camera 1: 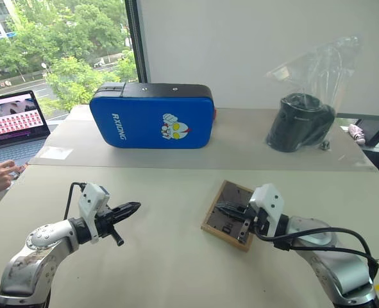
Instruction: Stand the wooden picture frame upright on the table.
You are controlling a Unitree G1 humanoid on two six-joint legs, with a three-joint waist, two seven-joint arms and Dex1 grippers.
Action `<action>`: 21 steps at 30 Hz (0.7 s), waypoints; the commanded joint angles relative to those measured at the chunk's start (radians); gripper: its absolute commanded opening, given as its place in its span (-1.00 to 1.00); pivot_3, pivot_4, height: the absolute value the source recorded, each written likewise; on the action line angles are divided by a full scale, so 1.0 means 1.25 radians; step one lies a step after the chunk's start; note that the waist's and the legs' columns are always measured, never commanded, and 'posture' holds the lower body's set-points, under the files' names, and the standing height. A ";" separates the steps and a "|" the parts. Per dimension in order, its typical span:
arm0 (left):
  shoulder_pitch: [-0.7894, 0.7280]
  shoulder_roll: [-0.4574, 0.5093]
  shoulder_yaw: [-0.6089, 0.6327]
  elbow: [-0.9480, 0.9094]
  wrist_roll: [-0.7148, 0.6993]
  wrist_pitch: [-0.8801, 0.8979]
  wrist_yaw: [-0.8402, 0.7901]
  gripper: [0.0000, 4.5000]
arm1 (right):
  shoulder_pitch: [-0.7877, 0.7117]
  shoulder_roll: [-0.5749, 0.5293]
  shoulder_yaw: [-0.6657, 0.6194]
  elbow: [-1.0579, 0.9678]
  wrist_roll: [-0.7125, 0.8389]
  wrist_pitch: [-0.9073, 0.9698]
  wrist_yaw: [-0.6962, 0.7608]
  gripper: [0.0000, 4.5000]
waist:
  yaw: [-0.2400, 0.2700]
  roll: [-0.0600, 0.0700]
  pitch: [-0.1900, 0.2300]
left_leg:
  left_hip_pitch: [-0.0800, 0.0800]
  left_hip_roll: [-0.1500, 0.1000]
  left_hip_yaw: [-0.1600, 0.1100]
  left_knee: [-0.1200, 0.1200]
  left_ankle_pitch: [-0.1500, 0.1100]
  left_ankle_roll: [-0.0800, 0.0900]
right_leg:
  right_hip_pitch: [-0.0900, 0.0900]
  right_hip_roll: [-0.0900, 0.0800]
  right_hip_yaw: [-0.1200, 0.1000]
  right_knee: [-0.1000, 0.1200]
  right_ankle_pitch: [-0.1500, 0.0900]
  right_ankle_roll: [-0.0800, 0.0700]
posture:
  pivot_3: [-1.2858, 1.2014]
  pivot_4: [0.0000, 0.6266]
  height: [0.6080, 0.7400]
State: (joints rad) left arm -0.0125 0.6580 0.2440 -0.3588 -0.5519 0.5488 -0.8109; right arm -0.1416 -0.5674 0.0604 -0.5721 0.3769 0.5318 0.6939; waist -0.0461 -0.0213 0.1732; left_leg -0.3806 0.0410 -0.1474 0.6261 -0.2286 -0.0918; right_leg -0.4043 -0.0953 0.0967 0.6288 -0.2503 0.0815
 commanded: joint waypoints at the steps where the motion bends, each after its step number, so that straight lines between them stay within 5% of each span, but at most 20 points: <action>1: -0.034 0.002 -0.011 -0.007 -0.001 0.000 0.005 -0.99 | -0.002 -0.001 -0.027 -0.022 0.005 -0.011 -0.016 -1.00 | 0.000 0.000 0.000 | 0.000 0.000 0.000 0.000 0.000 0.000 | 0.000 0.000 0.000 0.000 0.000 0.000 | 0.03 -0.52 1.00; 10: -0.325 -0.102 -0.299 0.300 0.200 -0.167 -0.067 -0.99 | 0.052 -0.014 -0.239 -0.001 -0.081 0.150 -0.256 -1.00 | 0.021 0.000 0.000 | -0.001 -0.001 0.000 0.001 0.000 0.000 | 0.000 -0.001 0.000 -0.001 0.001 0.000 | 0.03 -0.52 1.00; 21: -0.561 -0.322 -0.476 0.666 0.358 -0.373 -0.144 -0.99 | 0.147 0.020 -0.134 -0.177 -0.069 0.434 -0.321 -1.00 | -0.001 0.000 0.000 | -0.001 -0.002 0.000 0.002 0.000 0.001 | 0.000 -0.001 0.000 0.000 0.000 0.000 | 0.03 -0.52 1.00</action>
State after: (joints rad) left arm -0.6920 0.2715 -0.3241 0.4392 -0.1353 0.1338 -0.9632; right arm 0.0615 -0.5485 -0.1119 -0.7442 0.2810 1.0268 0.3162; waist -0.0471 -0.0215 0.1729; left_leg -0.3822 0.0387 -0.1476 0.6284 -0.2290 -0.0904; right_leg -0.4037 -0.0961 0.0972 0.6296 -0.2505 0.0811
